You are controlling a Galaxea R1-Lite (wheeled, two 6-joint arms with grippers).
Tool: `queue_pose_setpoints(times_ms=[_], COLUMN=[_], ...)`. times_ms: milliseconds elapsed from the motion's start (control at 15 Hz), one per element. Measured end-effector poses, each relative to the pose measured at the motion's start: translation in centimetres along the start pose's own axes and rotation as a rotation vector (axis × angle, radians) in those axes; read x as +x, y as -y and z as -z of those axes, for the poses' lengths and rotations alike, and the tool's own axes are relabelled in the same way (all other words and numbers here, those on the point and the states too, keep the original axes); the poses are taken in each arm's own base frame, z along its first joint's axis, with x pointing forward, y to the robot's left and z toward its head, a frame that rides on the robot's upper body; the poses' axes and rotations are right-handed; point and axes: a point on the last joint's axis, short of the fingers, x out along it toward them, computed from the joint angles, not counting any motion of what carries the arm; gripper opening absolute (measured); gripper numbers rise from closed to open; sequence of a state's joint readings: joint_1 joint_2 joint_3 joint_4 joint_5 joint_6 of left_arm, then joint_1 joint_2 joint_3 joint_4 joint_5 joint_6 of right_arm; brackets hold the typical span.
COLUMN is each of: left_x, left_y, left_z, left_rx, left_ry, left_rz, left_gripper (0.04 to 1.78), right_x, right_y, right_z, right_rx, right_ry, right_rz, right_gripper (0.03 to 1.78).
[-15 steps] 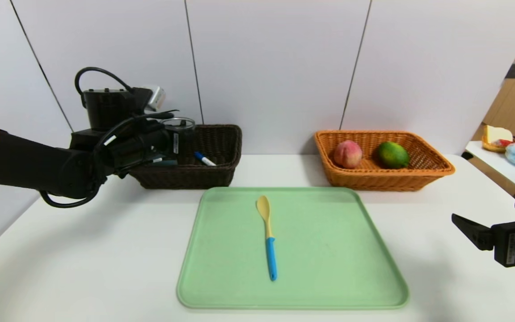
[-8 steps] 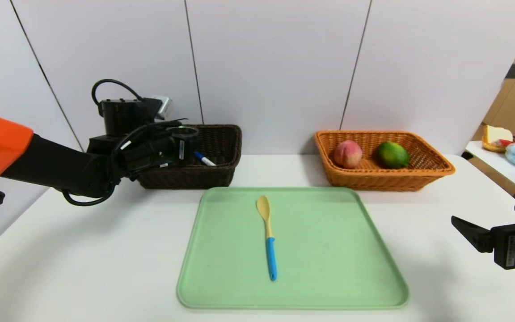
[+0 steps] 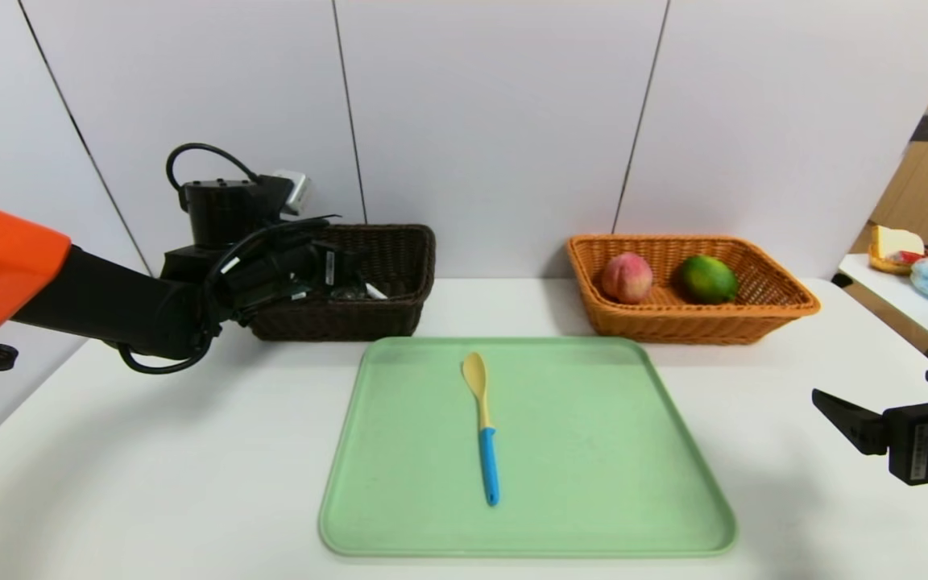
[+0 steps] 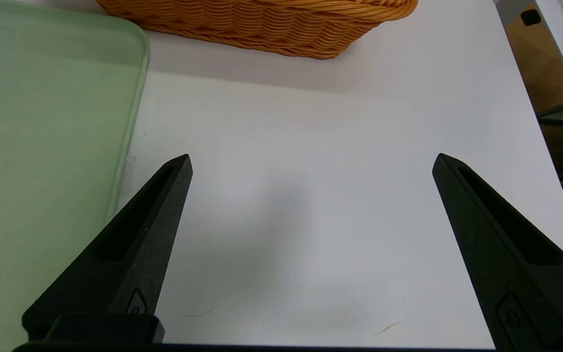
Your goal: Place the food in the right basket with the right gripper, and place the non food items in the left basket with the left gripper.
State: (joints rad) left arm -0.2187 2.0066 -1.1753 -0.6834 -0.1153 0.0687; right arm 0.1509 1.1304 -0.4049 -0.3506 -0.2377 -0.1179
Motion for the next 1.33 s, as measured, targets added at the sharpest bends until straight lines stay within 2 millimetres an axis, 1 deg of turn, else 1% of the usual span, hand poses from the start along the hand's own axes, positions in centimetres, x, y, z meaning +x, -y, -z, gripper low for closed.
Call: queue_pose_setpoints(times_ms=[133, 267, 400, 467, 600, 667, 800, 933, 1133, 1333], left_x=[0.0, -0.2, -1.0, -1.6, -3.6, -4.8, -7.0, -8.5, -9.8, -10.0], left_y=[0.0, 0.0, 0.3, 0.9, 3.2, 5.0, 8.1, 10.5, 13.7, 15.3], left_z=[0.1, -0.2, -1.7, -2.8, -5.2, -6.2, -7.2, -7.3, -6.6, -6.1], left_rx=[0.0, 0.0, 0.005, 0.006, -0.004, -0.02, -0.037, -0.046, -0.032, -0.057], left_ry=[-0.002, 0.008, 0.05, 0.08, 0.147, 0.171, 0.186, 0.168, 0.044, -0.112], left_rz=[0.0, 0.002, 0.01, 0.027, 0.095, 0.147, 0.234, 0.257, 0.204, 0.125], left_gripper=[1.54, 1.57, 1.61, 1.62, 1.64, 1.64, 1.66, 1.67, 1.67, 1.67], right_x=[0.0, 0.0, 0.0, 0.0, 0.0, 0.0, 0.0, 0.0, 0.0, -0.1], right_y=[0.0, 0.0, 0.0, 0.0, 0.0, 0.0, 0.0, 0.0, 0.0, 0.0], right_z=[0.0, 0.0, 0.1, 0.2, 0.3, 0.3, 0.3, 0.4, 0.4, 0.5], right_rx=[0.0, 0.0, -0.001, -0.002, -0.003, -0.003, -0.003, 0.0, 0.011, 0.013], right_ry=[0.0, -0.001, -0.005, -0.006, -0.008, -0.009, -0.01, -0.012, -0.012, -0.012], right_rz=[0.0, 0.001, 0.0, -0.001, -0.001, 0.0, 0.0, 0.0, 0.0, 0.0], right_gripper=[1.7, 1.7, 1.7, 1.7, 1.7, 1.7, 1.7, 1.7, 1.7, 1.7])
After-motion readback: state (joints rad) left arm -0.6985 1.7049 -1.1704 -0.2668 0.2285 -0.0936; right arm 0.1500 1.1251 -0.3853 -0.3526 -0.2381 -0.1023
